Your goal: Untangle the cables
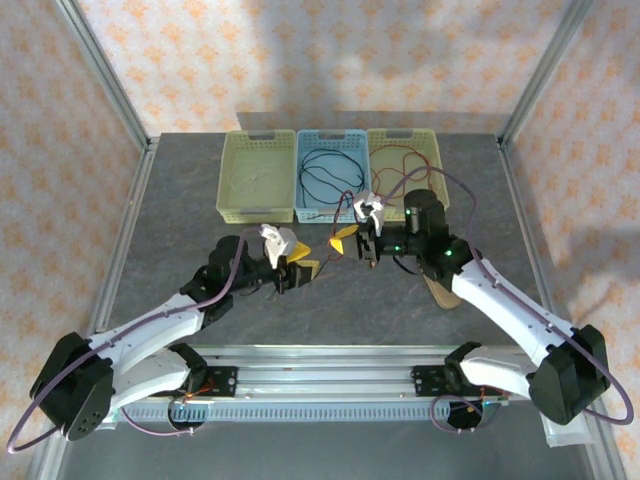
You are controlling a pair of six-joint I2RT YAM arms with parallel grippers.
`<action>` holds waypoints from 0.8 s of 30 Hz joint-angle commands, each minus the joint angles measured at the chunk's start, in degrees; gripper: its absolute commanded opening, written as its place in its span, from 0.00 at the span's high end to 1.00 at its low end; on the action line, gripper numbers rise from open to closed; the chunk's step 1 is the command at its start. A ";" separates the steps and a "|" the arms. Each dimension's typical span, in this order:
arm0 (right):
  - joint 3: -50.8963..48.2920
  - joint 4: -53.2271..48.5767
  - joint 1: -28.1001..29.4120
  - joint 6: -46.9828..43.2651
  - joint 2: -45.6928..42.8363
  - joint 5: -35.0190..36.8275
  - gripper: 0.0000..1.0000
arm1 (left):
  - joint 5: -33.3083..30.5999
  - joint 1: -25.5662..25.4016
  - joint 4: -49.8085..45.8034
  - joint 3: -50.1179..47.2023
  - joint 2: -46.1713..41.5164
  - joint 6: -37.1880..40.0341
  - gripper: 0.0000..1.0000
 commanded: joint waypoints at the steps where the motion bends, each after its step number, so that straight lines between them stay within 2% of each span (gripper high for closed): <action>1: 2.51 2.06 -0.21 1.31 -0.53 -3.15 1.00 | -0.88 -0.67 5.81 -0.13 1.44 0.71 0.55; 10: 2.54 3.51 -0.22 2.56 -0.24 -3.03 1.00 | 2.44 -3.49 10.86 2.19 6.39 -1.65 0.55; 16: 2.10 4.22 -0.22 3.24 -0.28 -3.12 1.00 | 1.04 -4.80 15.54 2.63 8.56 -4.05 0.55; 20: 2.10 3.85 -0.13 3.31 -0.20 -3.26 1.00 | -1.71 -4.80 17.42 3.24 9.18 -4.62 0.64; 24: 1.93 3.74 -0.13 3.38 -0.27 -2.64 1.00 | -2.17 -4.80 18.97 3.93 9.38 -5.25 0.76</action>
